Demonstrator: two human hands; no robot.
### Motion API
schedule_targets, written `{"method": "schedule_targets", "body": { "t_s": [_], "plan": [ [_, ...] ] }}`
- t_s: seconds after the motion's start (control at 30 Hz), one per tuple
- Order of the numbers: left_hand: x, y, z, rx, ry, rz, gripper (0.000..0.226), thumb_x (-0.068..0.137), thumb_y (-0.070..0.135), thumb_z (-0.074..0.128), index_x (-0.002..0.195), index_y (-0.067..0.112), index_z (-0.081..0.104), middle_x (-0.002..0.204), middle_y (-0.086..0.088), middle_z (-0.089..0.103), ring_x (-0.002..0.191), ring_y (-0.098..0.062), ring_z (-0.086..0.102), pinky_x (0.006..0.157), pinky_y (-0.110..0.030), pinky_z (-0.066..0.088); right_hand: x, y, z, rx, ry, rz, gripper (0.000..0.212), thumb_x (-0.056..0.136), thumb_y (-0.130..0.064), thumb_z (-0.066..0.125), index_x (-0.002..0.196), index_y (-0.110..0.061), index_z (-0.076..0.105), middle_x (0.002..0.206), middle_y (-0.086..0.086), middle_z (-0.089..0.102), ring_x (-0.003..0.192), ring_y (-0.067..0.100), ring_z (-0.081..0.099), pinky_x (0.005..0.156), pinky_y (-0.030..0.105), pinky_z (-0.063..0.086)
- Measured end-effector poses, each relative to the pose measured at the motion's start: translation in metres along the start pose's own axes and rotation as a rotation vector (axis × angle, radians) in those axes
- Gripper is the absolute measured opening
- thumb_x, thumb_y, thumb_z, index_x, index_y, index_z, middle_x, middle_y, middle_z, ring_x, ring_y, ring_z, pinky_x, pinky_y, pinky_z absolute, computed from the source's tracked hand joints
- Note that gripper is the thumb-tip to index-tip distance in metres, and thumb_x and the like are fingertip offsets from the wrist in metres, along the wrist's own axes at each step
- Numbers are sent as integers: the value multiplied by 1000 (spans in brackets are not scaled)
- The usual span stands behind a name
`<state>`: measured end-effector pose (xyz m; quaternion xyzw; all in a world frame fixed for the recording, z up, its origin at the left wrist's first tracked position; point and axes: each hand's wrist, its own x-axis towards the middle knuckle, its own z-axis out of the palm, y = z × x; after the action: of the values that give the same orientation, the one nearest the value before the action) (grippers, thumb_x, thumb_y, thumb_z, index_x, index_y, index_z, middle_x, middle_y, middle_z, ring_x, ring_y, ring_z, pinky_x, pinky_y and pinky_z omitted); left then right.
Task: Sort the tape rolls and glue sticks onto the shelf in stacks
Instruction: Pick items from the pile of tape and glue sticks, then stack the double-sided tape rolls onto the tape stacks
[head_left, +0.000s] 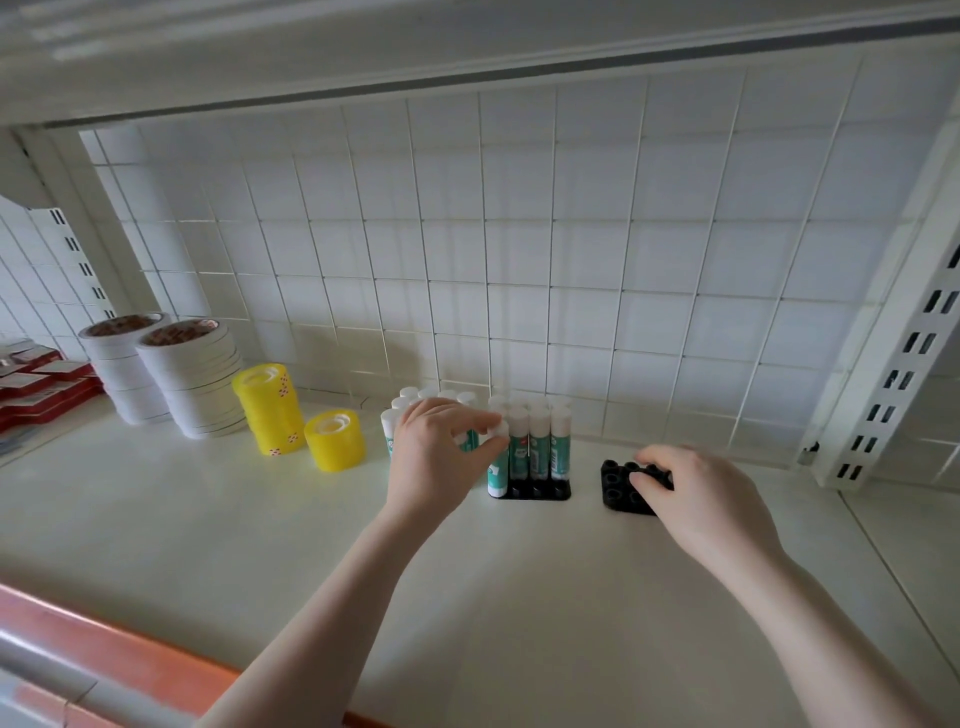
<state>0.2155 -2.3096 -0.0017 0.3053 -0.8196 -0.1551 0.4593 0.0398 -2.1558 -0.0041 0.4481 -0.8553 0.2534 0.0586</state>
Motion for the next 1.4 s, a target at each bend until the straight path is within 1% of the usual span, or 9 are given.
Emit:
{"method": "schedule_targets", "body": {
  "t_s": [0.1,0.23,0.37,0.6,0.83,1.07,1.13,1.27,1.4],
  "plan": [
    [2,-1,-1,-7,-20,-6,14,68,23,81,81,22,76,75,9,70,82,-8,56,83,-10,30,1,0,0,0,-5,-3,26,92,-31,52,115,-24,63,113,0,63,103,24,55,74,28,39],
    [4,-3,1,-2,-26,3,14,69,21,81,81,21,76,74,10,69,82,-10,57,83,-29,41,1,-2,0,8,-6,-1,22,91,-29,53,109,-22,65,106,1,64,97,24,56,72,29,41],
    [3,-3,4,30,-9,43,15,68,22,76,82,18,76,72,5,70,79,-14,56,76,-38,48,-1,-3,-1,1,-11,-4,20,91,-28,52,105,-21,65,102,1,66,94,25,57,71,29,44],
    [-1,3,1,202,-1,88,22,70,25,67,89,16,74,89,1,69,87,-26,59,75,-29,41,4,-2,-13,-104,18,-58,25,93,-29,46,108,-16,62,109,1,64,98,25,57,77,32,48],
    [-26,38,3,320,4,134,34,65,10,82,98,9,71,98,-5,68,92,-32,61,77,-34,46,-20,38,-40,-256,47,-169,27,96,-32,40,111,-21,59,110,-3,60,101,18,55,80,29,45],
    [-66,87,11,293,-69,97,37,70,16,80,105,10,69,105,-5,67,98,-31,60,81,-35,47,-77,90,-70,-327,52,-74,27,95,-34,41,114,-23,58,113,-3,59,107,18,54,87,29,42],
    [-75,101,14,266,-95,102,37,72,18,79,107,11,68,108,-5,66,100,-29,59,83,-33,45,-97,101,-77,-320,75,-33,25,92,-31,50,110,-20,62,105,1,62,101,22,58,83,32,45],
    [-95,135,27,179,-148,121,36,75,20,76,108,12,68,109,-5,65,99,-29,58,83,-33,44,-140,131,-94,-297,237,24,19,67,-13,79,84,-10,72,73,9,65,68,31,64,59,36,51],
    [-117,173,46,91,-207,116,36,76,22,75,110,13,67,112,-4,64,102,-27,57,84,-34,43,-176,165,-119,-320,323,56,21,60,-7,82,77,-8,70,67,12,63,61,33,63,54,36,52]
  ]
}}
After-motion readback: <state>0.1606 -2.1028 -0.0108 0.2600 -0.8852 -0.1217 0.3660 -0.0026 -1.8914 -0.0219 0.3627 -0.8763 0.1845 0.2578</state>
